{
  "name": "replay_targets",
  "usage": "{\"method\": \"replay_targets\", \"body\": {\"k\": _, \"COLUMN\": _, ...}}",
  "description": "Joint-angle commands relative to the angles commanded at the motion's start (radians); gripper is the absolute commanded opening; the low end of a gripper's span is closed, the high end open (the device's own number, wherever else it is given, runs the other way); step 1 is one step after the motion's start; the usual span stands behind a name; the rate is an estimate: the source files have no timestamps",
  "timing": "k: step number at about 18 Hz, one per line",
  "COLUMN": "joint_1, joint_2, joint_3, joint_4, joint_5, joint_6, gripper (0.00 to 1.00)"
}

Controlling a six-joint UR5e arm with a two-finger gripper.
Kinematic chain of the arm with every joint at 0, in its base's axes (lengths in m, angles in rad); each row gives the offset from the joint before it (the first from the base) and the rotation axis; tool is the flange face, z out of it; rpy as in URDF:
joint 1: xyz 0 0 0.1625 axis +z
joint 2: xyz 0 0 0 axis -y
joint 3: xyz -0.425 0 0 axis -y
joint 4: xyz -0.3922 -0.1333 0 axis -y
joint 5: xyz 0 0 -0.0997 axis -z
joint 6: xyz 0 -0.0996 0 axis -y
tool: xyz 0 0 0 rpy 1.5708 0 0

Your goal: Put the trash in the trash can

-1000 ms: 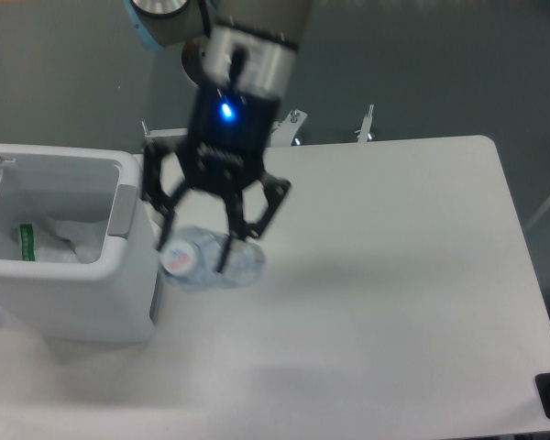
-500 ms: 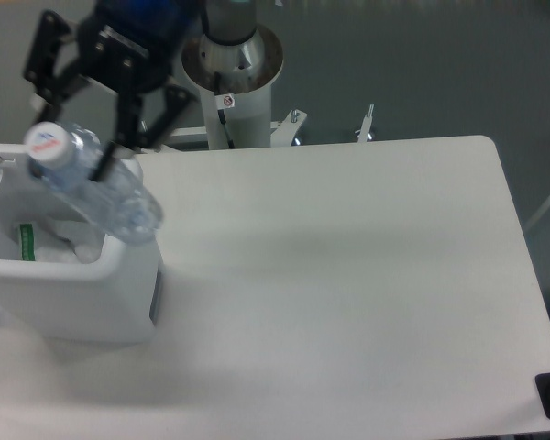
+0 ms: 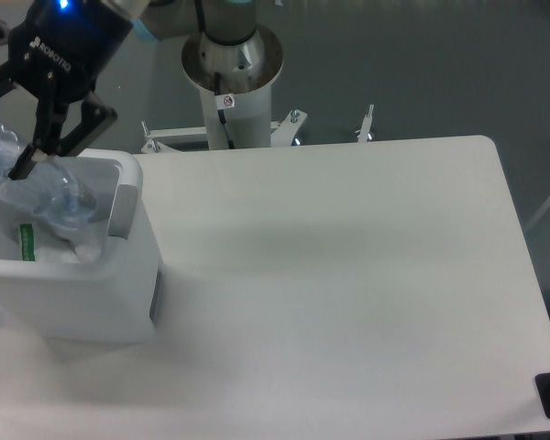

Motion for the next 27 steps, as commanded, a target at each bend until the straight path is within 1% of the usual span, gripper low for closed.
{"method": "replay_targets", "body": {"k": 5, "joint_1": 0.002, "joint_2": -0.002, "joint_3": -0.003, "joint_4": -0.003, "joint_5": 0.008, "joint_6": -0.002, "gripper": 1.00}}
{"method": "replay_targets", "body": {"k": 7, "joint_1": 0.018, "joint_2": -0.008, "joint_3": -0.005, "joint_4": -0.003, "joint_5": 0.009, "joint_6": -0.002, "gripper": 1.00}}
{"method": "replay_targets", "body": {"k": 9, "joint_1": 0.099, "joint_2": -0.012, "joint_3": -0.018, "joint_4": -0.003, "joint_5": 0.011, "joint_6": 0.003, "gripper": 1.00}}
{"method": "replay_targets", "body": {"k": 11, "joint_1": 0.158, "joint_2": -0.026, "joint_3": -0.018, "joint_4": -0.003, "joint_5": 0.011, "joint_6": 0.012, "gripper": 1.00}}
{"method": "replay_targets", "body": {"k": 15, "joint_1": 0.290, "joint_2": -0.093, "joint_3": -0.008, "joint_4": -0.002, "joint_5": 0.011, "joint_6": 0.096, "gripper": 1.00}}
{"method": "replay_targets", "body": {"k": 17, "joint_1": 0.328, "joint_2": -0.142, "joint_3": 0.014, "joint_4": -0.003, "joint_5": 0.011, "joint_6": 0.106, "gripper": 1.00}}
{"method": "replay_targets", "body": {"k": 21, "joint_1": 0.420, "joint_2": -0.208, "joint_3": 0.061, "joint_4": -0.005, "joint_5": 0.012, "joint_6": 0.127, "gripper": 1.00}}
{"method": "replay_targets", "body": {"k": 23, "joint_1": 0.452, "joint_2": -0.239, "joint_3": 0.054, "joint_4": -0.005, "joint_5": 0.014, "joint_6": 0.191, "gripper": 1.00}}
{"method": "replay_targets", "body": {"k": 25, "joint_1": 0.472, "joint_2": -0.252, "joint_3": 0.034, "joint_4": -0.008, "joint_5": 0.072, "joint_6": 0.253, "gripper": 1.00}}
{"method": "replay_targets", "body": {"k": 27, "joint_1": 0.472, "joint_2": -0.250, "joint_3": 0.006, "joint_4": -0.008, "joint_5": 0.206, "joint_6": 0.313, "gripper": 1.00}}
